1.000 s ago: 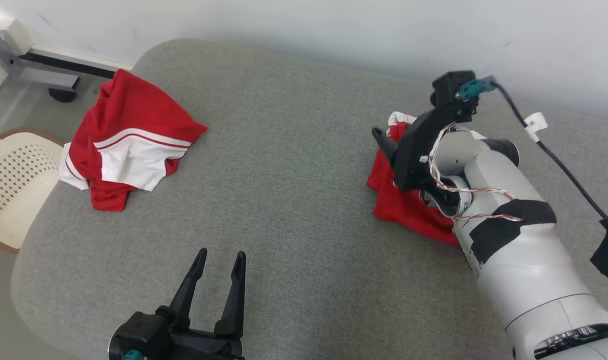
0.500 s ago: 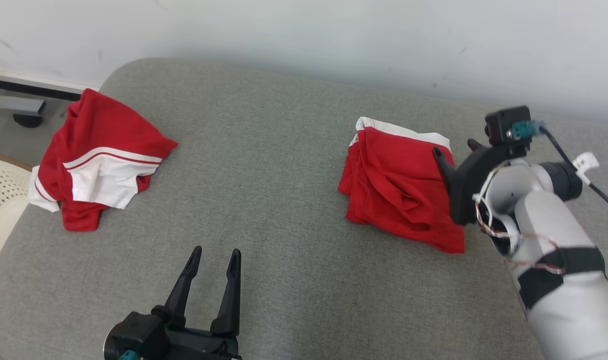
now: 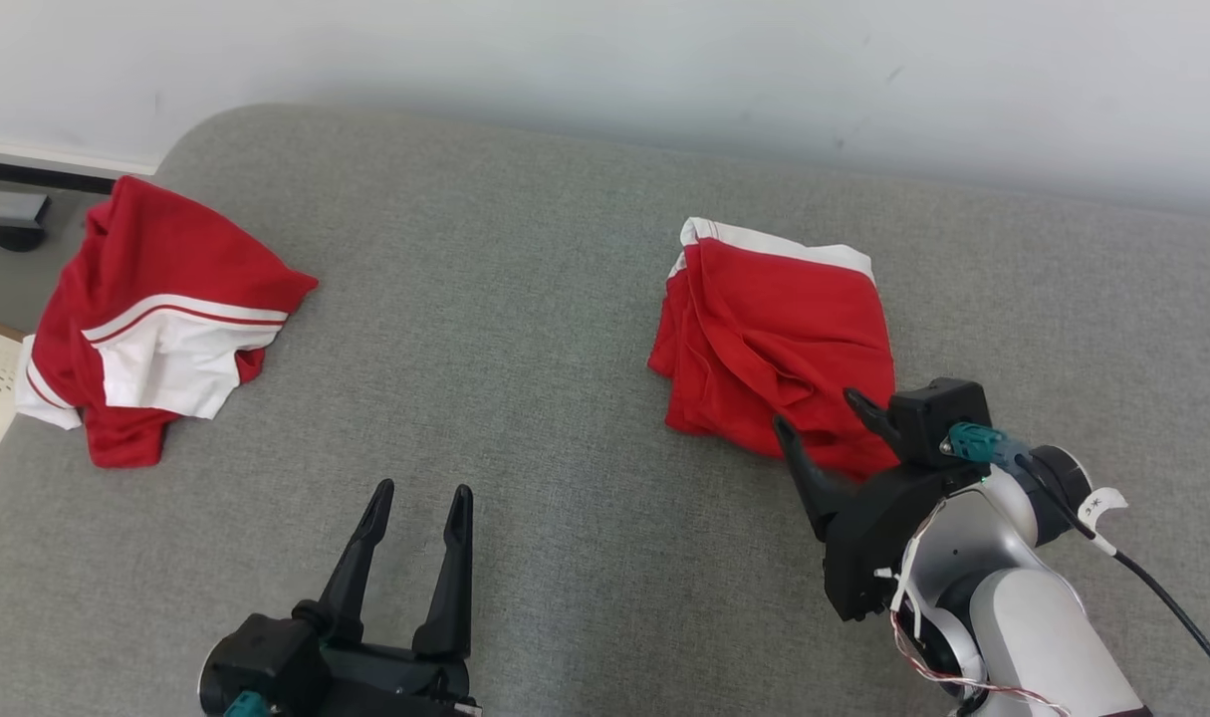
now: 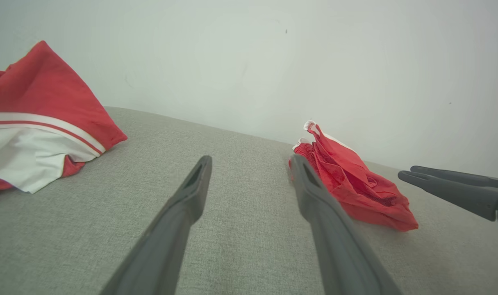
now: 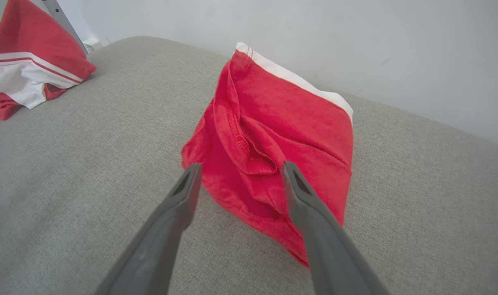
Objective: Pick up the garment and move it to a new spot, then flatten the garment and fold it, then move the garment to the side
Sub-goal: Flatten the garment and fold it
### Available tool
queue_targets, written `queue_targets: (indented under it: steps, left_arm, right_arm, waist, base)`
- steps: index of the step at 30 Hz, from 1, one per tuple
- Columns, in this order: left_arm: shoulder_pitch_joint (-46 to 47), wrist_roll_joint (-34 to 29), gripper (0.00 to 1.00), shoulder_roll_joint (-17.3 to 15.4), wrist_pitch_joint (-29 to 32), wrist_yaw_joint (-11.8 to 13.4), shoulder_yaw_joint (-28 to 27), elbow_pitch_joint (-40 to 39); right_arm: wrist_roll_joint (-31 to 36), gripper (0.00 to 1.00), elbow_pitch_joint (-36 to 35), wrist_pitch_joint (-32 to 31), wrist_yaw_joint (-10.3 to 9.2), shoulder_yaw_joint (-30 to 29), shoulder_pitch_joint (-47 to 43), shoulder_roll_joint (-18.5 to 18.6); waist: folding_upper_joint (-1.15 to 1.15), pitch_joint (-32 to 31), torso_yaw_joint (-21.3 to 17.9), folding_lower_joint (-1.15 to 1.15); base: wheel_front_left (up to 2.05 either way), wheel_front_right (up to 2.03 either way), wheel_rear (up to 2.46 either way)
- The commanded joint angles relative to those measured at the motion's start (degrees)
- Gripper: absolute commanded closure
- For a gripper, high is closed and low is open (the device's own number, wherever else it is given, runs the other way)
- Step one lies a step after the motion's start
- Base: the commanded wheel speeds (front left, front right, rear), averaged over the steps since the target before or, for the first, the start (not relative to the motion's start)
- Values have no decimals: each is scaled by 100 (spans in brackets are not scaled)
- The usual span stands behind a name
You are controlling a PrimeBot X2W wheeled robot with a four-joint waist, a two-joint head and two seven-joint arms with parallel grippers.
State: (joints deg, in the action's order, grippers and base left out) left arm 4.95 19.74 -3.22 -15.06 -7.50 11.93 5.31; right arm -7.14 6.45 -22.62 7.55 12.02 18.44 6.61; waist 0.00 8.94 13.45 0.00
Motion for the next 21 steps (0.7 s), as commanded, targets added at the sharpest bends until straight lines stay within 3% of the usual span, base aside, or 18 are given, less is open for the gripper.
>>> queue_targets:
  steps: [1, 6, 7, 14, 21]
  left_arm:
    - [125, -32, 0, 3, -19, 8, 13, -8]
    - [224, -15, 0, -13, -19, 8, 99, 11]
    - [244, -5, 0, -14, -19, 8, 116, 24]
    - [289, 42, 0, -14, -19, 8, 145, 64]
    - [324, 76, 0, -25, -19, 8, 148, 57]
  right_arm:
    - [79, 0, -78, -81, -14, -58, -17, -73]
    - [318, 0, -63, -453, -14, -197, 300, -249]
    - [349, 12, -15, -501, -14, -216, 340, -275]
    - [741, 50, 399, -777, -14, -328, 726, -352]
    - [987, 52, 648, -859, -14, -197, 791, -357]
  waist:
    - [0, 87, -35, 0]
    - [0, 213, 17, 0]
    - [0, 230, 40, 0]
    - [0, 343, 245, 0]
    - [0, 417, 354, 0]
  base:
    - [0, 0, 0]
    - [0, 0, 0]
    - [0, 0, 0]
    - [0, 0, 0]
    - [0, 0, 0]
